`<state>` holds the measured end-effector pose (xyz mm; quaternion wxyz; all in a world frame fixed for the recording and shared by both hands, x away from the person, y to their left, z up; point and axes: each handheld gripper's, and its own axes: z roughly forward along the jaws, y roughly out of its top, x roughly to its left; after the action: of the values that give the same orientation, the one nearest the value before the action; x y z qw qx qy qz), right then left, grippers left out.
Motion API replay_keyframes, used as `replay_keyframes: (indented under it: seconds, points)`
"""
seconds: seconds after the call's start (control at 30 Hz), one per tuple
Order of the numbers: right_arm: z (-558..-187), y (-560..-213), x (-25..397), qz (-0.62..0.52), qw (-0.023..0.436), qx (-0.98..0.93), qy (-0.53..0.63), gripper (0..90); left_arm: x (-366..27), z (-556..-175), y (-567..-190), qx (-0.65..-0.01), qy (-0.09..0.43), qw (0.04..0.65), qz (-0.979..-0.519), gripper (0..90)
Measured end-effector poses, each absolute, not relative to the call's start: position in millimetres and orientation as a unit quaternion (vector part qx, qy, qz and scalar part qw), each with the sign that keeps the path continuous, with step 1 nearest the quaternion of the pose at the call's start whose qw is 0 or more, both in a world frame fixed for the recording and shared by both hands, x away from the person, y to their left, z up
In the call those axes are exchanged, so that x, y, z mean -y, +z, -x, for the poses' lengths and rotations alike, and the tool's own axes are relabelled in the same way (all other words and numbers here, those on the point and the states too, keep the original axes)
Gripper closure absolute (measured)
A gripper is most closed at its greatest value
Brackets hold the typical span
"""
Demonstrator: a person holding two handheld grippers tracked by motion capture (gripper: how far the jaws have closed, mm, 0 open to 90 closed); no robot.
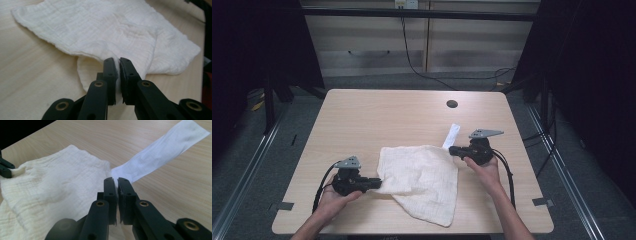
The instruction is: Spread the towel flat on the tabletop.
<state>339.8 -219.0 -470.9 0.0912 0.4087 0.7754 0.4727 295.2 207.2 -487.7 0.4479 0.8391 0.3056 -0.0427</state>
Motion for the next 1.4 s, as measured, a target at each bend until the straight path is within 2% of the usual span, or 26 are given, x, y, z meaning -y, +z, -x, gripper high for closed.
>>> replay_keyframes:
  seconds: [0.13, 0.2, 0.3, 0.53, 0.6, 0.77, 0.9, 0.97, 1.07, 1.4]
  points:
    - [-337.9, -471.9, 217.6, -0.407, 0.091, -0.774, 0.476, 86.2, -212.4, -293.9, -483.8, -0.309, -0.032, 0.455, -0.835, 73.3]
    - [-338.7, -471.6, 216.9, -0.407, 0.09, -0.772, 0.48, 86.2, -216.8, -302.1, -479.5, -0.319, -0.013, 0.463, -0.827, 61.3]
    - [-340.8, -473.5, 215.6, -0.407, 0.087, -0.771, 0.482, 86.2, -223.8, -327.1, -469.7, -0.346, 0.006, 0.47, -0.812, 50.7]
    - [-343.9, -475.6, 211.2, -0.403, 0.083, -0.775, 0.479, 86.1, -216.9, -371.7, -480.2, -0.382, 0.044, 0.449, -0.807, 41.2]
    - [-344.1, -475.4, 210.9, -0.402, 0.082, -0.775, 0.481, 86.1, -213.1, -383.0, -488.9, -0.388, 0.026, 0.444, -0.807, 35.4]
    - [-344.9, -475.9, 211.7, -0.403, 0.083, -0.775, 0.479, 85.9, -203.0, -396.4, -490.6, -0.381, 0.03, 0.437, -0.814, 36.2]
    - [-344.9, -475.3, 212.0, -0.401, 0.086, -0.776, 0.48, 84.4, -196.3, -404.2, -493.2, -0.373, 0.034, 0.432, -0.82, 49.4]
    - [-344.5, -474.9, 211.5, -0.4, 0.088, -0.777, 0.478, 84.2, -191.7, -408.6, -495.9, -0.376, 0.038, 0.421, -0.824, 51.3]
    - [-344.0, -473.6, 212.1, -0.4, 0.087, -0.776, 0.48, 84.1, -186.1, -412.0, -500.2, -0.367, 0.048, 0.405, -0.836, 58.9]
    - [-345.2, -474.9, 212.9, -0.402, 0.087, -0.776, 0.479, 82.9, -178.4, -408.7, -504.6, -0.355, 0.072, 0.393, -0.845, 67.4]
